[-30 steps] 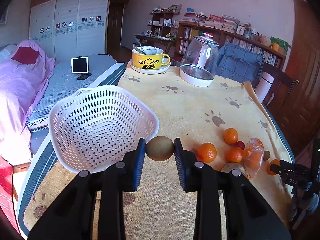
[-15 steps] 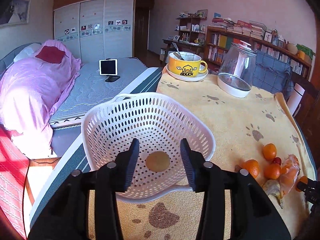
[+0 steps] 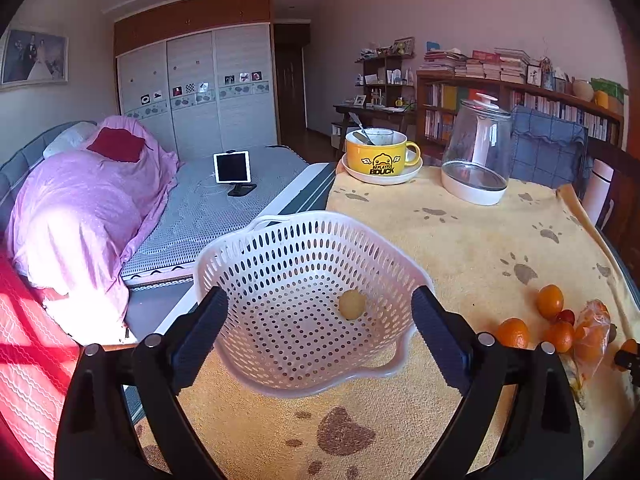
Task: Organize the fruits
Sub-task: 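Carry the orange to the white basket and open the right tool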
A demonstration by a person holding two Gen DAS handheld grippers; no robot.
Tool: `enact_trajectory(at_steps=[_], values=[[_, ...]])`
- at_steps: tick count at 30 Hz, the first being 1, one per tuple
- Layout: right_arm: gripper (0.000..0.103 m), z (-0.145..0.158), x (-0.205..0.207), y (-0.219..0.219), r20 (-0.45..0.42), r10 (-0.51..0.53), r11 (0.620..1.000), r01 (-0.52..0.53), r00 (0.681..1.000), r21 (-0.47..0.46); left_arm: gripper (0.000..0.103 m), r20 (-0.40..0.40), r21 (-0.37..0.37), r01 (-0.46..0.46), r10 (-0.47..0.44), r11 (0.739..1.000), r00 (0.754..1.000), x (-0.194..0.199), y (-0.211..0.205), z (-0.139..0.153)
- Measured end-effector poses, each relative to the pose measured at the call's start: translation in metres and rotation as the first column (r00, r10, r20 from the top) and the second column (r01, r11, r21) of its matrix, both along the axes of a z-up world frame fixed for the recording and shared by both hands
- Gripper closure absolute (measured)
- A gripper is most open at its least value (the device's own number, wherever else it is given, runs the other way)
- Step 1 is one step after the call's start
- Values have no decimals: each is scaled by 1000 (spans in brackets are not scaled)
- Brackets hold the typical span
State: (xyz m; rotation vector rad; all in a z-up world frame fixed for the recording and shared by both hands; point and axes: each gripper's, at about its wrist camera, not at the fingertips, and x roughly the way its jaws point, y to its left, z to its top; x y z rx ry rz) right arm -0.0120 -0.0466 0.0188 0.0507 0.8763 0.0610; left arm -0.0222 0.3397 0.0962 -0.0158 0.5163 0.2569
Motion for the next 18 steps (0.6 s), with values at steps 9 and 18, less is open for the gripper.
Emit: enact_trajectory(at_steps=[9, 18], values=[[59, 22, -14, 0, 59, -11, 1000, 10, 998, 29, 7, 45, -13, -46, 46, 999, 998, -13, 19, 18], [59, 67, -22, 34, 200, 25, 992, -49, 979, 118, 3, 51, -16, -118, 118, 993, 992, -18, 53, 32]])
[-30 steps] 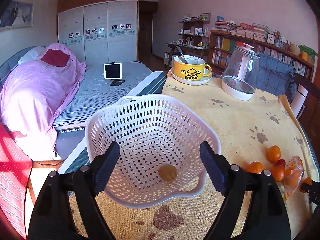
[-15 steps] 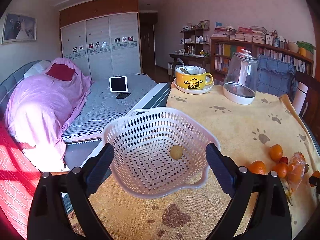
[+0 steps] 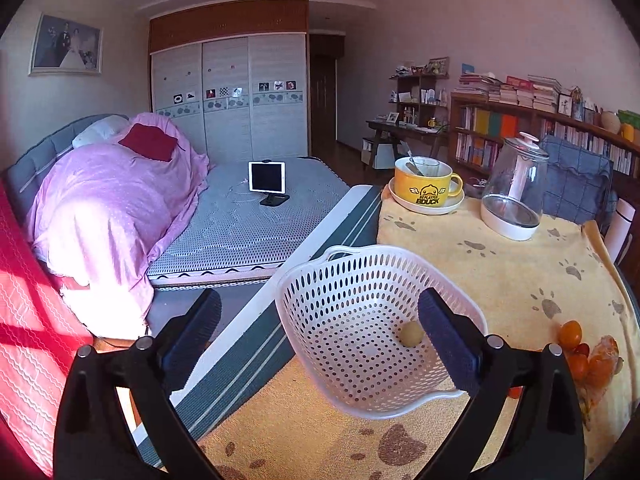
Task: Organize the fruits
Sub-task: 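Carry the orange to the white basket and open the right tool, then move the left tool toward a tangerine while the right tool approaches the bag of oranges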
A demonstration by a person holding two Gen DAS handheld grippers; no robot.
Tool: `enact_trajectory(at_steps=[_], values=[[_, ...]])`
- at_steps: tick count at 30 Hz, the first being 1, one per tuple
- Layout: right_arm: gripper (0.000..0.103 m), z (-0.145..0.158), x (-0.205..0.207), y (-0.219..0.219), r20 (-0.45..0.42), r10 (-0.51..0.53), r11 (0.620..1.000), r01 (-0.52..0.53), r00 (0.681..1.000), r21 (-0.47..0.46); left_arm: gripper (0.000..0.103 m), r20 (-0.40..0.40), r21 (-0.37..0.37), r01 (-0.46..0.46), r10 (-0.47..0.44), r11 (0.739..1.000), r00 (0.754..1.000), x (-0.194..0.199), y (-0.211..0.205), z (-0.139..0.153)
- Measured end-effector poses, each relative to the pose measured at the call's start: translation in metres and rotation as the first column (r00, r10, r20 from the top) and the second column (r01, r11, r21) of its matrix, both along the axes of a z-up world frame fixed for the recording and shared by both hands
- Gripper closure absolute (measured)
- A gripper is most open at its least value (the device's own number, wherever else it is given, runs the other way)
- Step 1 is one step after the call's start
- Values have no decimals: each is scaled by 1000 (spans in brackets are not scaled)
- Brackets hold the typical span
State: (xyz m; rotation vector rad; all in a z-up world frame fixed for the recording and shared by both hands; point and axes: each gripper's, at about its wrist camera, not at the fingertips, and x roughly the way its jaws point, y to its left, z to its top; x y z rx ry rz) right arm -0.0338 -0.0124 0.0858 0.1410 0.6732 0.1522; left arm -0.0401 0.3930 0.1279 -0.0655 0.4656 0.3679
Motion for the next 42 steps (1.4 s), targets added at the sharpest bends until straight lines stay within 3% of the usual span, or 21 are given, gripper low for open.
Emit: enact_trajectory(at_steps=[5, 9, 12, 24, 30, 35, 38, 42], values=[[59, 17, 19, 56, 22, 115, 992, -116, 993, 44, 3, 20, -10, -58, 58, 998, 998, -6, 23, 10], [59, 28, 36, 109, 38, 224, 972, -227, 974, 69, 3, 20, -59, -81, 82, 995, 996, -9, 38, 10], [59, 32, 47, 146, 39, 286, 954, -288, 958, 83, 3, 17, -55, -93, 94, 994, 995, -8, 43, 10], [59, 13, 76, 268, -27, 444, 894, -441, 895, 83, 3, 38, -90, -122, 126, 988, 991, -12, 60, 15], [58, 5, 80, 282, -42, 458, 887, -454, 888, 89, 3, 38, -117, -145, 150, 983, 988, -13, 70, 15], [56, 5, 78, 267, -38, 429, 898, -421, 903, 131, 3, 36, -116, -139, 144, 983, 989, -14, 67, 15], [47, 6, 76, 257, -24, 403, 907, -396, 915, 146, 3, 34, -110, -133, 138, 985, 990, -12, 62, 14], [45, 5, 72, 247, -13, 385, 912, -378, 923, 158, 3, 25, -87, -128, 131, 988, 991, -9, 54, 13]])
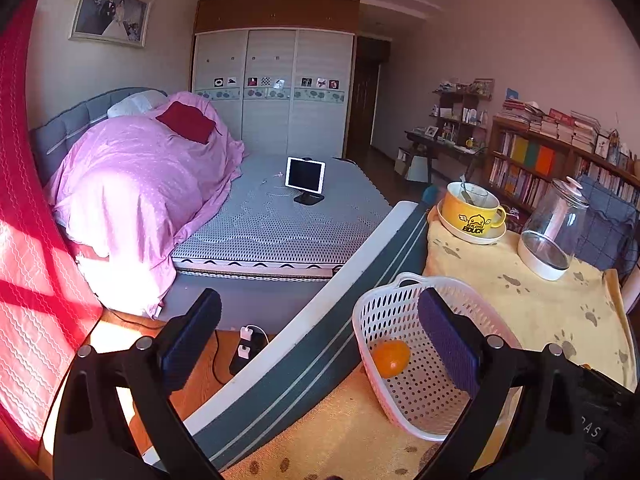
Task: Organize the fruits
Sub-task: 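Move the left tool toward a tangerine while the right tool approaches the bag of oranges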
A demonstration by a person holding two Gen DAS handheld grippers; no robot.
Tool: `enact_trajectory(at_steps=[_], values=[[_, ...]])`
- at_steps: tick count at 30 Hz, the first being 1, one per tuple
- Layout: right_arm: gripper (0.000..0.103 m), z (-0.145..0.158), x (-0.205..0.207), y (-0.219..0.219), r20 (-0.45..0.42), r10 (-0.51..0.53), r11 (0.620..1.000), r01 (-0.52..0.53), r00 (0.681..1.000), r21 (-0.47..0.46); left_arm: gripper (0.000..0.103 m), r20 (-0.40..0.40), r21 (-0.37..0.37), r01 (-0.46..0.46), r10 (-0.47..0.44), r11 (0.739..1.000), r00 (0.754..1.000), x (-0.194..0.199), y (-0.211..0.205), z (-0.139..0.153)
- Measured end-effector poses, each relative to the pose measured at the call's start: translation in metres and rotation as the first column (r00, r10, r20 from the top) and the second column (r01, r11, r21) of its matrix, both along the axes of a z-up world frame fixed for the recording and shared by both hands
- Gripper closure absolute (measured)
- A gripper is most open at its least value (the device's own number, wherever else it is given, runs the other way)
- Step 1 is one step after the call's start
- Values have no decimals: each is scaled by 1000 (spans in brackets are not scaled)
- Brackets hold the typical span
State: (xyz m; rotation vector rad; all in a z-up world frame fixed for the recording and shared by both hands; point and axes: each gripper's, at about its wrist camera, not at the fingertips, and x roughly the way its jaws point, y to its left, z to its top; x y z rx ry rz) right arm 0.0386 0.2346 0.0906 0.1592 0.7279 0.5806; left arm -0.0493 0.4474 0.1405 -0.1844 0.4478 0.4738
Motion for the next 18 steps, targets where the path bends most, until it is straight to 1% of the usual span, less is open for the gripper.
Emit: enact_trajectory(at_steps=[3, 4, 6, 8, 10, 13, 18], values=[[36, 0, -2, -9, 19, -31, 999, 31, 999, 12, 3, -3, 3, 19, -19, 1000, 1000, 1, -6, -1], [32, 1, -4, -12, 25, -43, 999, 43, 999, 19, 3, -4, 4, 24, -24, 1000, 1000, 1, -8, -1], [29, 1, -7, -19, 36, -67, 997, 66, 997, 31, 3, -4, 10, 23, -23, 1000, 1000, 1, -12, -2], [24, 2, -9, -25, 49, -92, 995, 90, 995, 42, 3, -7, 16, 19, -19, 1000, 1000, 1, -15, -4], [22, 1, -11, -30, 60, -113, 993, 110, 992, 49, 3, -18, 32, 16, -15, 999, 1000, 1, -21, -6], [19, 1, -16, -37, 78, -141, 989, 138, 987, 48, 3, -29, 80, 21, -19, 997, 999, 2, -33, -9], [16, 0, -20, -49, 106, -188, 982, 185, 976, 40, 3, -41, 134, 73, -69, 988, 997, 3, -55, -12]])
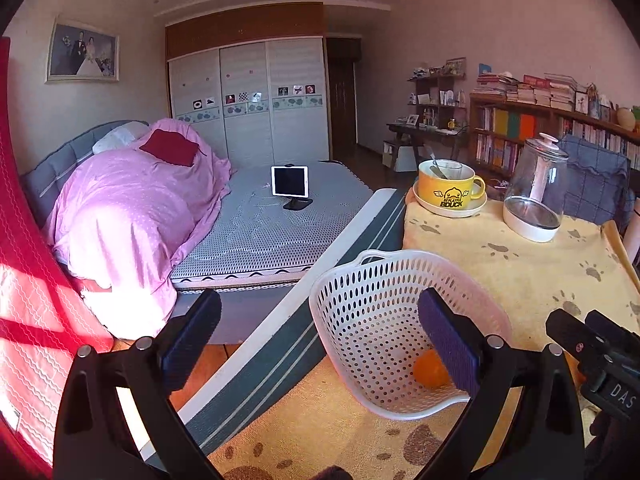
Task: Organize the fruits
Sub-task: 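Move the left tool toward a tangerine while the right tool approaches the bag of oranges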
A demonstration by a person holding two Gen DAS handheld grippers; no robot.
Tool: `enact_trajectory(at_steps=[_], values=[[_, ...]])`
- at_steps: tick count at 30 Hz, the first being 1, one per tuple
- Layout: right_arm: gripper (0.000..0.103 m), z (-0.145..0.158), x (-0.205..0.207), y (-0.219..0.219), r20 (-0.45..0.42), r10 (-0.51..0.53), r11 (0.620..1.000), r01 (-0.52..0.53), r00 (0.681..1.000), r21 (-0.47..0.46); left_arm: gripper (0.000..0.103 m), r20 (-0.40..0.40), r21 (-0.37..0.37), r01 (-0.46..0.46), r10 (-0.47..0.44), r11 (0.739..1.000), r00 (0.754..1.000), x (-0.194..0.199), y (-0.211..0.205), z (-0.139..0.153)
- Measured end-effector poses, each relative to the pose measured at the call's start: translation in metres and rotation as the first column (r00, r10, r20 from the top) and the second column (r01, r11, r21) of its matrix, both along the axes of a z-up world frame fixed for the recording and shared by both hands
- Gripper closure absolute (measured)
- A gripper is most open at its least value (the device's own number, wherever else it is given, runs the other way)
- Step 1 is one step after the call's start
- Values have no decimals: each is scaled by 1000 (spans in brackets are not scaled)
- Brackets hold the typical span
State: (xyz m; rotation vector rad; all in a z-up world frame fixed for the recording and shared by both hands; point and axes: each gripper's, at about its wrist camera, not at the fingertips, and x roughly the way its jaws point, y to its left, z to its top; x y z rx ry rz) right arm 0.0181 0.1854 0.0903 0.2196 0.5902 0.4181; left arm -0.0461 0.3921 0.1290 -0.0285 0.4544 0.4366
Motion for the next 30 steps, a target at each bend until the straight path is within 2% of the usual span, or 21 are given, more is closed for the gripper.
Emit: enact_trajectory(at_steps=[5, 20, 24, 30], values=[[9, -2, -1, -15, 9, -45, 999, 45, 999, 6, 3, -15, 15, 30, -29, 999, 999, 3, -12, -4], [9, -11, -1, -43, 14, -135, 991, 135, 991, 9, 3, -38, 30, 76, -74, 997, 997, 6, -29, -11], [9, -12, -4, -46, 31, -153, 988, 153, 988, -13, 3, -42, 37, 88, -86, 995, 995, 5, -33, -12], [9, -12, -14, -56, 92, -231, 968, 238, 969, -73, 3, -47, 43, 101, -99, 994, 994, 5, -37, -13]])
